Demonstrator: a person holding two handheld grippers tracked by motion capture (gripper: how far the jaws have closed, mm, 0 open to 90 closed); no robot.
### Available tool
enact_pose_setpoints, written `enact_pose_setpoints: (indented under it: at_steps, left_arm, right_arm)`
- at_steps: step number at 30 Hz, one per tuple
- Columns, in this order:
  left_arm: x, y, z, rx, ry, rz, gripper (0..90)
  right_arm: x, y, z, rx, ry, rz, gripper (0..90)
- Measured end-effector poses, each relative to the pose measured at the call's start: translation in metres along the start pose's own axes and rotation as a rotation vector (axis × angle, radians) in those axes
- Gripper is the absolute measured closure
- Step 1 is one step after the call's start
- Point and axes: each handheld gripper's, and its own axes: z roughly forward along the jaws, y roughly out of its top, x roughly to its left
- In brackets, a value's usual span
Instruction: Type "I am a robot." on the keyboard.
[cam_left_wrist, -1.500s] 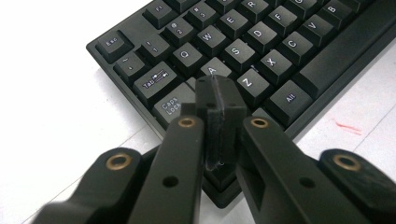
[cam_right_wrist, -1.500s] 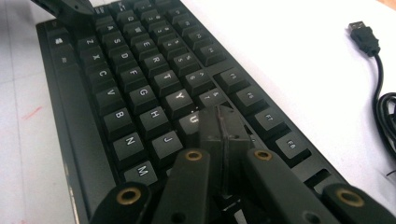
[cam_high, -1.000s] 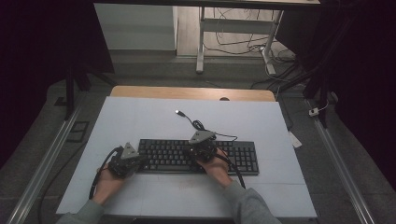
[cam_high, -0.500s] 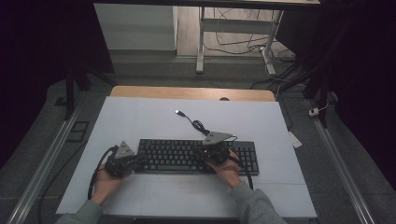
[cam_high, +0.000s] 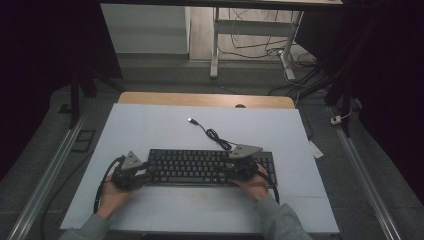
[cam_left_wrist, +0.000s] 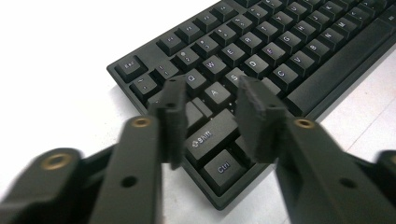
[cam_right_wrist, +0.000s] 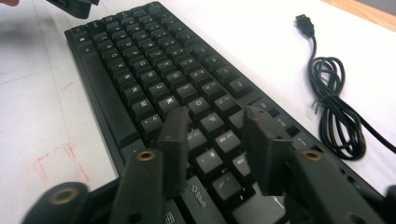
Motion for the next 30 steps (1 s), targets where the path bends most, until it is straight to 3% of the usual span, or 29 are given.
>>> enact_pose_setpoints:
  at_steps: [3,11,18,24,28,30]
  left_arm:
    - [0.001,0.0,0.0,0.002,0.0,-0.013,49.8]
    - [0.006,0.006,-0.005,-0.016,0.002,-0.068,35.1]
    - [0.007,0.025,-0.01,-0.01,-0.047,-0.052,28.0]
    - [0.009,0.049,-0.006,0.005,-0.099,-0.022,30.2]
    - [0.004,0.055,0.0,-0.008,-0.175,-0.008,37.2]
    - [-0.001,0.056,0.005,0.014,-0.203,0.018,40.3]
  right_arm:
    - [-0.001,-0.002,-0.005,-0.007,-0.01,0.006,51.7]
    - [-0.002,-0.003,-0.007,-0.005,-0.008,0.013,48.3]
    - [0.001,-0.003,-0.013,-0.009,-0.004,0.017,47.6]
    - [0.0,-0.008,-0.017,-0.01,-0.009,0.022,47.3]
    - [-0.001,-0.008,-0.018,-0.009,-0.014,0.024,47.0]
    - [0.0,-0.008,-0.017,-0.003,-0.017,0.019,46.9]
